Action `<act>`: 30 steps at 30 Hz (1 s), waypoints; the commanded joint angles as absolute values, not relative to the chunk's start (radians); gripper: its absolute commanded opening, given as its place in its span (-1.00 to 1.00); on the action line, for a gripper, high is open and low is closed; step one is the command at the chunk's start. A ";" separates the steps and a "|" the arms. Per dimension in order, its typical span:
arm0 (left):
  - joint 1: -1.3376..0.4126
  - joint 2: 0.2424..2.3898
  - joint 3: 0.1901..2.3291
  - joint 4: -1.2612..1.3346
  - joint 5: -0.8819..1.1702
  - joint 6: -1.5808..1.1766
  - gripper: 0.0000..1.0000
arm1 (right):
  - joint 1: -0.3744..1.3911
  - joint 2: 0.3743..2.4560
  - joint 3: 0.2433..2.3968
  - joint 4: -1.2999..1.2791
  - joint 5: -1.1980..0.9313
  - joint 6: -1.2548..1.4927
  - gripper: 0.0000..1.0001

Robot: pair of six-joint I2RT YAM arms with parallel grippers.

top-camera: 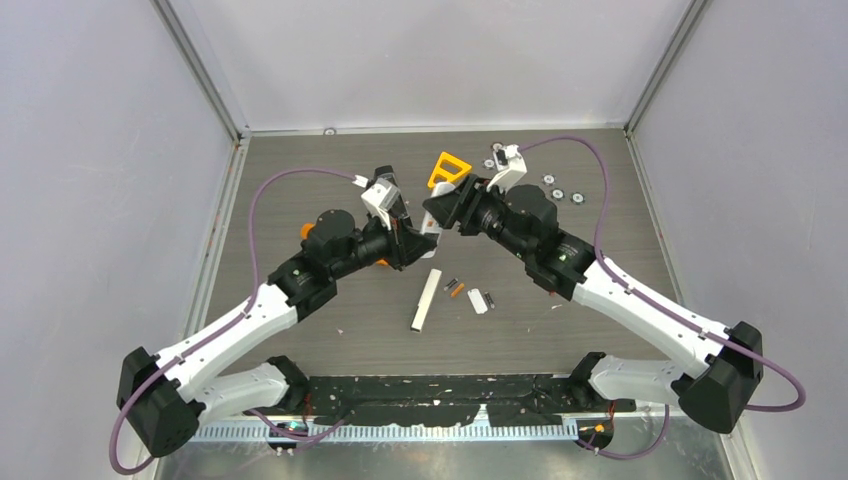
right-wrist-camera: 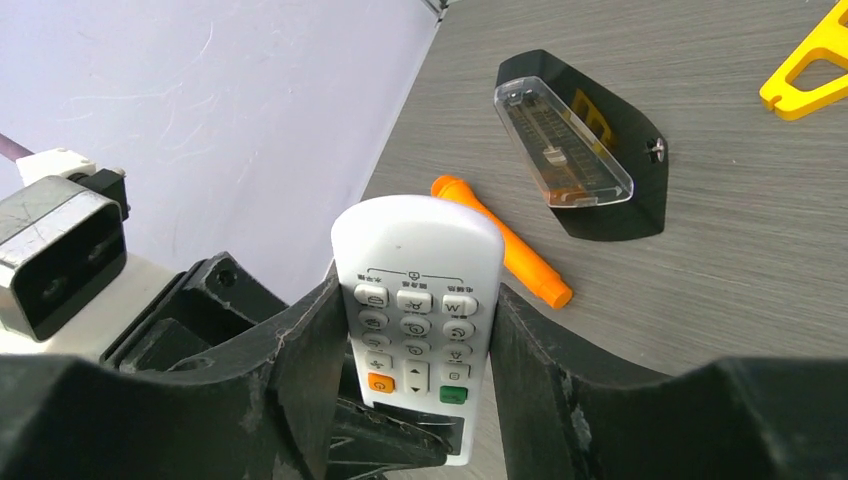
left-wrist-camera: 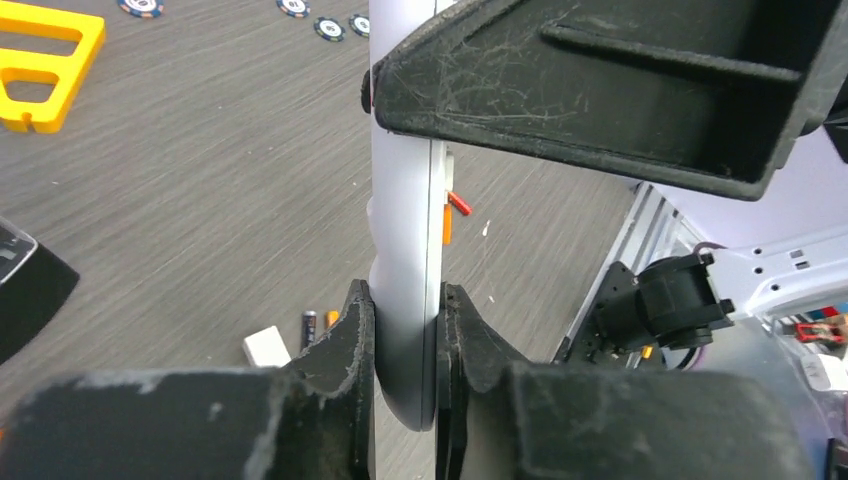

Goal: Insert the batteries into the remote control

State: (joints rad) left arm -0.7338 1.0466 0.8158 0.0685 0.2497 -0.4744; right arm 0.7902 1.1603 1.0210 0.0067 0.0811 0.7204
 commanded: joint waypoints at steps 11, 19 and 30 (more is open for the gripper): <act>-0.736 0.897 0.869 -0.086 -0.055 0.210 -1.00 | 0.798 1.007 1.157 -0.234 0.064 0.670 0.99; -0.770 0.810 0.690 0.261 -0.137 0.772 -1.00 | 0.799 1.053 1.303 -0.387 -0.058 0.821 0.98; -0.819 0.862 0.580 0.669 -0.068 1.252 -1.00 | 0.798 1.178 1.293 -0.281 -0.189 1.040 0.78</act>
State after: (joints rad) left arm -0.8028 0.8532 0.5861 0.4278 -0.1146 1.0420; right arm 0.7929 1.1465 1.2789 -0.3424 -0.1272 0.9432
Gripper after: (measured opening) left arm 0.217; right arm 0.920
